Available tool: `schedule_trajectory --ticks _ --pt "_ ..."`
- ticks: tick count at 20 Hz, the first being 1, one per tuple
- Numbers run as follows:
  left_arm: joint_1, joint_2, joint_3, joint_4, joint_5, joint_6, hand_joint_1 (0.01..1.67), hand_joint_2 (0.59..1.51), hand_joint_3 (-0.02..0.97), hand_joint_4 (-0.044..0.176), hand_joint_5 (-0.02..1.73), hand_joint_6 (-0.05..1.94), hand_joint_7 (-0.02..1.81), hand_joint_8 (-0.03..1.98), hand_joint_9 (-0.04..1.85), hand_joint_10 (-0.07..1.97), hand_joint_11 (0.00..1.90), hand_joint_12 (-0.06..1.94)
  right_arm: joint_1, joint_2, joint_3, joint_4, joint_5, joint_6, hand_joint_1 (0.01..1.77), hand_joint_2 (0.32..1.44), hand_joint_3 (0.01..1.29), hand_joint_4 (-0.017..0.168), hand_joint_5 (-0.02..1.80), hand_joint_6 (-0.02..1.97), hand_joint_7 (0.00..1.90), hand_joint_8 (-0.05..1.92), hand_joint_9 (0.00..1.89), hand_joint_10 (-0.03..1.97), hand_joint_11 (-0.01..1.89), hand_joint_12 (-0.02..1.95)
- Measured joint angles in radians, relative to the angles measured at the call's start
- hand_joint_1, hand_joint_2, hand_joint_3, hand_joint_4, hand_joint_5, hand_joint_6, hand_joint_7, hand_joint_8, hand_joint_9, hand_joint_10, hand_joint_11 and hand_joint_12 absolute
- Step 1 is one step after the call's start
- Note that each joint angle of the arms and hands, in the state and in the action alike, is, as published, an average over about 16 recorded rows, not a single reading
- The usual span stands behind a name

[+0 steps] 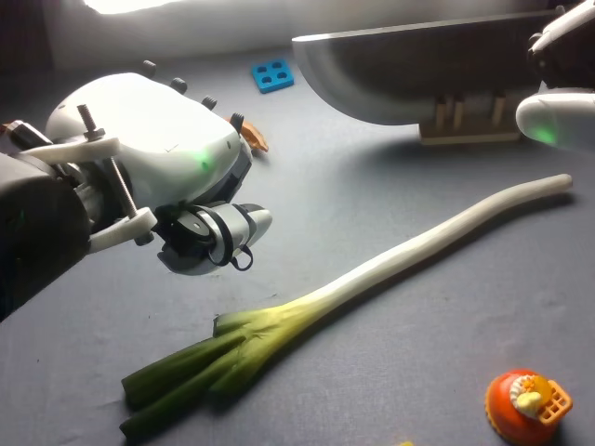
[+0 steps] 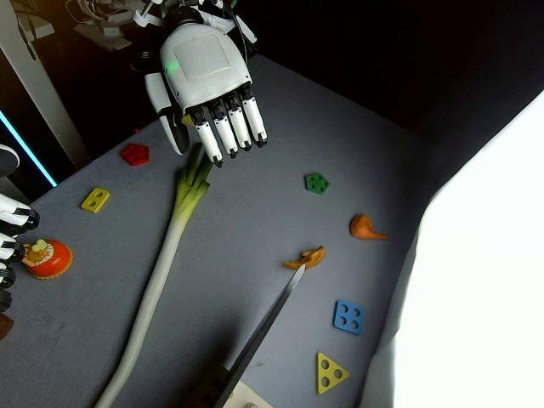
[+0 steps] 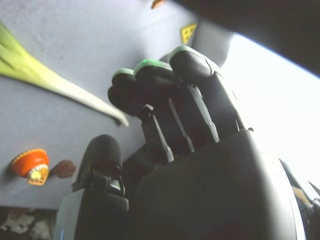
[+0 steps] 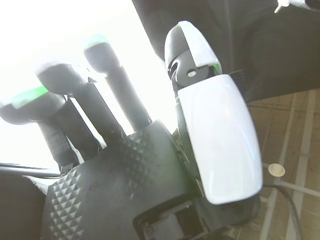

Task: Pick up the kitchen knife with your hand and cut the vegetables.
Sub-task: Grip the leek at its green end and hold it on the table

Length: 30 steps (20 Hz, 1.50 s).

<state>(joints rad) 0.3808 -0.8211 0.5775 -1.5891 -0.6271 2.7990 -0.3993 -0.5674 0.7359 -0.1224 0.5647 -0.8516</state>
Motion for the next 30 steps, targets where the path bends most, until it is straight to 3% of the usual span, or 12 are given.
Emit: schedule_trajectory --ticks 9,12,14,19,25,30 --pt "-0.046 0.001 -0.003 -0.002 -0.002 0.009 0.28 1.338 0.026 0.029 0.22 0.25 0.21 0.29 0.21 0.40 0.10 0.75 0.000 -0.011 0.018 0.036 -0.001 -0.044 0.38 1.03 0.05 0.012 0.20 0.42 0.26 0.35 0.22 0.47 0.14 0.43" --pt "-0.073 0.003 -0.008 -0.002 -0.001 0.015 0.32 1.324 0.018 0.036 0.14 0.03 0.10 0.04 0.11 0.10 0.02 0.49 -0.001 -0.027 0.046 0.059 -0.001 -0.062 0.51 0.97 0.04 0.015 0.05 0.12 0.07 0.08 0.05 0.13 0.03 0.10" --pt "-0.088 0.005 -0.011 -0.004 0.001 0.018 0.33 1.330 0.006 0.041 0.13 0.00 0.10 0.00 0.11 0.01 0.02 0.43 -0.005 -0.043 0.076 0.076 0.003 -0.074 0.60 0.95 0.02 0.022 0.02 0.03 0.03 0.02 0.02 0.03 0.02 0.01" --pt "-0.130 0.007 -0.019 -0.034 0.004 0.041 0.38 1.326 0.009 0.038 0.13 0.00 0.12 -0.01 0.14 0.01 0.02 0.50 -0.034 -0.102 0.181 0.111 0.051 -0.077 0.83 0.92 0.02 0.041 0.02 0.02 0.02 0.03 0.02 0.00 0.02 0.00" --pt "-0.147 0.001 -0.010 -0.117 0.009 0.101 0.41 1.334 0.009 0.032 0.11 0.00 0.13 -0.01 0.15 0.01 0.02 0.51 -0.088 -0.201 0.360 0.121 0.138 -0.006 1.06 0.91 0.02 0.053 0.02 0.02 0.01 0.02 0.02 0.00 0.02 0.00" --pt "-0.151 -0.010 0.006 -0.179 -0.002 0.152 0.41 1.352 0.009 0.022 0.10 0.00 0.13 -0.01 0.15 0.01 0.02 0.56 -0.143 -0.294 0.515 0.101 0.204 0.072 1.13 0.93 0.02 0.064 0.02 0.02 0.01 0.02 0.02 0.00 0.02 0.00"
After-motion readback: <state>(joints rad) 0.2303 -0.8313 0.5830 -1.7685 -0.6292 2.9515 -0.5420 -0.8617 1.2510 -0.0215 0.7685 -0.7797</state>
